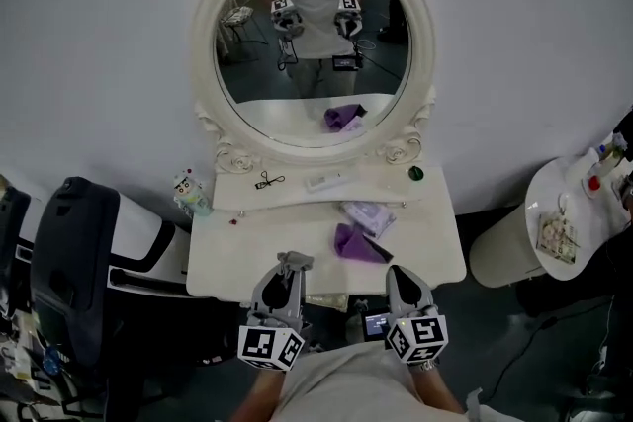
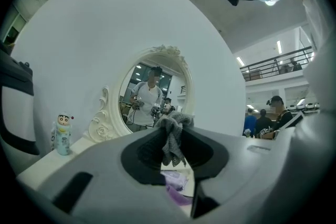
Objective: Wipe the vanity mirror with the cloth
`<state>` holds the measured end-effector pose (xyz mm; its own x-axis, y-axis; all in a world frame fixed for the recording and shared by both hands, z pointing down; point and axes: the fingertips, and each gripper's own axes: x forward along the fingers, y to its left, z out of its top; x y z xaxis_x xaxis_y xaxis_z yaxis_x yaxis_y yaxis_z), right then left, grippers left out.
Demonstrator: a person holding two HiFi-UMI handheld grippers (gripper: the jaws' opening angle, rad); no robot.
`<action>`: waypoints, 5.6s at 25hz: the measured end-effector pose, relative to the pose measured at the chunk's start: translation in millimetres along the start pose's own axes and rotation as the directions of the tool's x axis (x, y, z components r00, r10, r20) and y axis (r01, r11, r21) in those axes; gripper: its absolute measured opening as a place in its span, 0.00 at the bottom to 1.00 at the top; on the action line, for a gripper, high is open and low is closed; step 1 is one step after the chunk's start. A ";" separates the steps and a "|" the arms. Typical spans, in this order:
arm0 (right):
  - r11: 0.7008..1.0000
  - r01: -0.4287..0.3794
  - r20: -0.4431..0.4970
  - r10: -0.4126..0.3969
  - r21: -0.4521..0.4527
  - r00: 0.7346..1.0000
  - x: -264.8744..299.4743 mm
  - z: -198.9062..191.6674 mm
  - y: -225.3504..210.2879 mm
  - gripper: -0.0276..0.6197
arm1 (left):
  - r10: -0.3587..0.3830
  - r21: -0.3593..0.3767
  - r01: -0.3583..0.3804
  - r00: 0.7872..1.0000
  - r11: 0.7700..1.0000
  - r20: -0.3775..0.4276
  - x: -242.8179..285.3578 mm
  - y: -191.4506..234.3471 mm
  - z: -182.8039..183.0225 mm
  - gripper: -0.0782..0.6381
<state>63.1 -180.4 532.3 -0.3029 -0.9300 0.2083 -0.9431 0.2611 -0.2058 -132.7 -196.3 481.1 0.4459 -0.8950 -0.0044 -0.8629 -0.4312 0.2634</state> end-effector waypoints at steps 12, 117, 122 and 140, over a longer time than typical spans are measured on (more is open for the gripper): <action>0.996 -0.090 0.050 0.091 -0.017 0.995 107.8 62.1 -87.7 0.05 | 0.029 0.061 -0.034 0.996 0.998 0.088 151.8 -11.4 59.0 0.22; 0.997 0.078 0.015 -0.078 -0.014 0.997 160.9 69.6 -147.3 0.05 | 0.203 0.288 -0.289 0.935 0.913 0.292 323.6 87.1 290.3 0.22; 0.994 0.113 0.021 -0.113 0.009 0.993 147.9 68.6 -161.0 0.05 | 0.084 0.282 -0.155 0.965 0.947 0.248 364.2 24.0 259.9 0.22; 0.968 0.245 0.005 -0.246 0.057 0.969 118.9 52.2 -198.6 0.05 | -0.015 0.314 -0.038 0.986 0.949 0.164 407.6 -28.3 205.6 0.22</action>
<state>221.5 -356.4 548.1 -0.0612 -0.9670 0.2473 -0.9792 0.0101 -0.2027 24.6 -572.3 273.5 0.4139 -0.8949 -0.1670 -0.9101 -0.4110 -0.0533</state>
